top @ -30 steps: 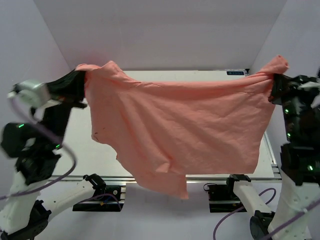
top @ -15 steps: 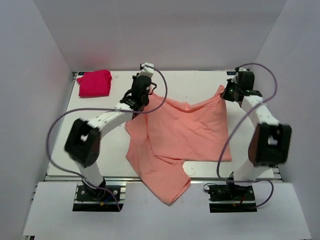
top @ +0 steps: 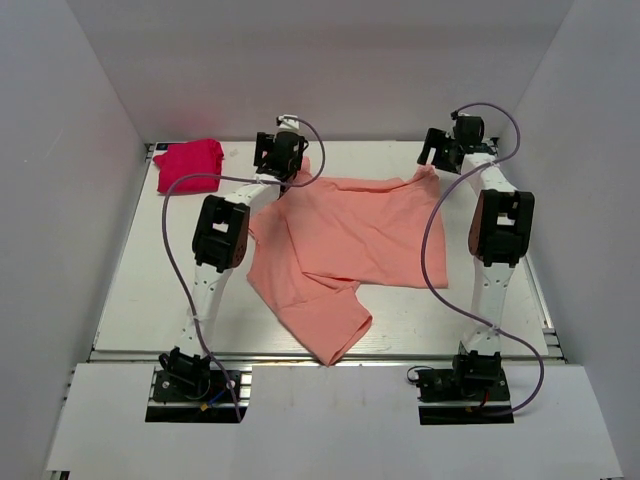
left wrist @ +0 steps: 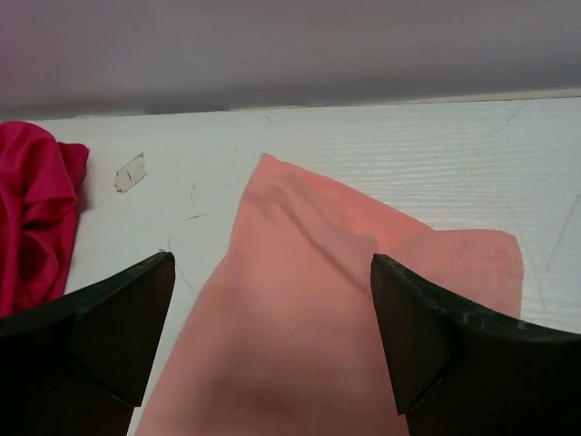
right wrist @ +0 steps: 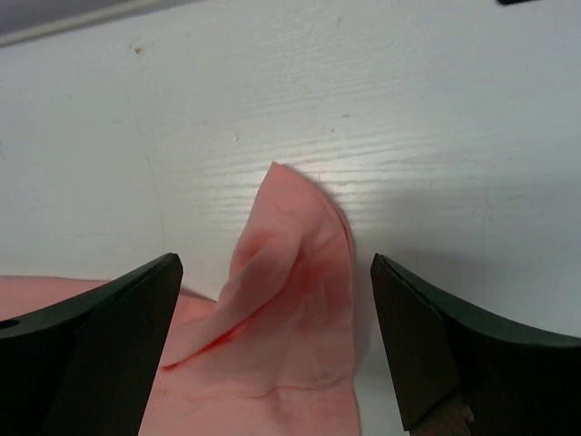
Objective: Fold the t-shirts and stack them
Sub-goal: Flatten out the tshirt
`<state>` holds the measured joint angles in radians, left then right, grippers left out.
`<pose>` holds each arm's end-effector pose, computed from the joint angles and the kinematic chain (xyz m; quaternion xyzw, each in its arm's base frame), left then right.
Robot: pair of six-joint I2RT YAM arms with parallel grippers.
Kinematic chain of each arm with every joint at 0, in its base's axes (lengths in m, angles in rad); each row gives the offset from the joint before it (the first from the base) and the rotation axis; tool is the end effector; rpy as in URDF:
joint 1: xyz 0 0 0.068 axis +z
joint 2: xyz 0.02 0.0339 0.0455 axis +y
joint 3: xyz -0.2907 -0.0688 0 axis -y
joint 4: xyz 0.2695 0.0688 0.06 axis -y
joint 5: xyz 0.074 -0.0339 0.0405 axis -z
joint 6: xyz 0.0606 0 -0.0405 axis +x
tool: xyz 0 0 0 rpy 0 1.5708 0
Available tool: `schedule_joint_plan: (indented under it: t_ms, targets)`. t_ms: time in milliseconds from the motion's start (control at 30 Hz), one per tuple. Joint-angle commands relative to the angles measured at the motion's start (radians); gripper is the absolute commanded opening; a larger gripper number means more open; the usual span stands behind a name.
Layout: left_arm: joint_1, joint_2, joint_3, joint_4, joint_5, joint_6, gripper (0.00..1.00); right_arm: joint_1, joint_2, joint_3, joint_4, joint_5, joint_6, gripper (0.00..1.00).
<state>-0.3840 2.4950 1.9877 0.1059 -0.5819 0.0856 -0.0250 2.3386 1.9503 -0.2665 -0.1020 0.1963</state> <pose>0.5979 -0.2057 0.1615 0.0319 0.8138 0.1580 0.5584 0.6005 -0.0088 0.1944 0.0765 0.8928 0.0833 0.4360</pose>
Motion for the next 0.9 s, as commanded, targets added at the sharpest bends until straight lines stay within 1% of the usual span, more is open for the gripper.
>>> schedule_joint_plan:
  t_ms: [0, 100, 133, 167, 200, 233, 267, 300, 333, 367, 400, 433, 467, 500, 533, 567, 600, 633, 667, 700, 733, 767, 833, 867]
  targets:
    - [0.023, -0.033, 0.085, -0.035, 0.071, -0.052, 0.99, -0.006, -0.054, 0.055, 0.010, 0.054, -0.005, 0.90]
    - [0.023, -0.106, 0.076, -0.087, 0.097, -0.052, 0.99, -0.004, -0.140, -0.007, -0.026, 0.099, 0.020, 0.90]
    - [0.023, -0.126, 0.076, -0.133, 0.114, -0.052, 0.99, -0.004, -0.162, -0.064, -0.061, 0.097, 0.050, 0.90]
    - [0.023, -0.151, 0.048, -0.161, 0.123, -0.066, 0.99, -0.004, -0.233, -0.092, -0.092, 0.099, 0.060, 0.90]
    - [0.023, -0.180, 0.031, -0.191, 0.138, -0.081, 0.99, -0.001, -0.260, -0.152, -0.108, 0.099, 0.074, 0.90]
    - [0.023, -0.253, 0.005, -0.242, 0.184, -0.093, 0.99, -0.003, -0.321, -0.241, -0.118, 0.099, 0.083, 0.90]
    - [0.014, -0.298, -0.066, -0.261, 0.204, -0.130, 0.99, 0.000, -0.384, -0.333, -0.132, 0.097, 0.115, 0.90]
    - [0.014, -0.345, -0.114, -0.273, 0.229, -0.139, 0.99, 0.000, -0.412, -0.379, -0.134, 0.097, 0.121, 0.90]
    - [0.004, -0.396, -0.165, -0.273, 0.276, -0.139, 0.99, -0.001, -0.480, -0.469, -0.135, 0.091, 0.127, 0.90]
    - [-0.007, -0.504, -0.281, -0.273, 0.293, -0.168, 0.99, -0.003, -0.508, -0.546, -0.160, 0.099, 0.155, 0.90]
    - [-0.007, -0.559, -0.346, -0.273, 0.324, -0.187, 0.99, -0.003, -0.594, -0.582, -0.174, 0.137, 0.176, 0.90]
    - [-0.007, -0.609, -0.407, -0.273, 0.406, -0.205, 0.99, -0.004, -0.620, -0.617, -0.194, 0.156, 0.187, 0.90]
    - [-0.016, -0.652, -0.506, -0.273, 0.434, -0.258, 0.99, -0.001, -0.649, -0.722, -0.209, 0.162, 0.201, 0.90]
    - [-0.026, -0.723, -0.554, -0.287, 0.498, -0.280, 0.99, 0.000, -0.726, -0.755, -0.215, 0.142, 0.210, 0.90]
    - [-0.026, -0.754, -0.604, -0.287, 0.537, -0.296, 0.99, 0.000, -0.754, -0.828, -0.215, 0.118, 0.212, 0.90]
    - [-0.048, -0.780, -0.703, -0.287, 0.572, -0.306, 0.99, 0.000, -0.780, -0.859, -0.217, 0.081, 0.216, 0.90]
    - [-0.059, -0.801, -0.751, -0.287, 0.626, -0.316, 0.99, -0.001, -0.847, -0.911, -0.221, 0.076, 0.238, 0.90]
    - [-0.070, -0.841, -0.798, -0.287, 0.645, -0.331, 0.99, 0.000, -0.870, -0.974, -0.223, 0.070, 0.250, 0.90]
    - [-0.081, -0.858, -0.890, -0.278, 0.662, -0.343, 0.99, 0.002, -0.906, -1.004, -0.220, 0.042, 0.265, 0.90]
    - [-0.090, -0.870, -0.932, -0.278, 0.695, -0.352, 0.99, 0.000, -0.920, -1.072, -0.199, 0.026, 0.273, 0.90]
    - [-0.105, -0.884, -0.967, -0.278, 0.695, -0.366, 0.99, 0.002, -0.956, -1.093, -0.195, 0.015, 0.272, 0.90]
    - [-0.105, -0.898, -1.036, -0.278, 0.695, -0.380, 0.99, 0.002, -0.964, -1.111, -0.179, -0.008, 0.273, 0.90]
    - [-0.128, -0.958, -1.108, -0.258, 0.714, -0.400, 0.99, 0.002, -0.979, -1.166, -0.160, -0.030, 0.269, 0.90]
    - [-0.128, -0.979, -1.174, -0.244, 0.714, -0.411, 0.99, 0.002, -1.002, -1.179, -0.151, -0.033, 0.270, 0.90]
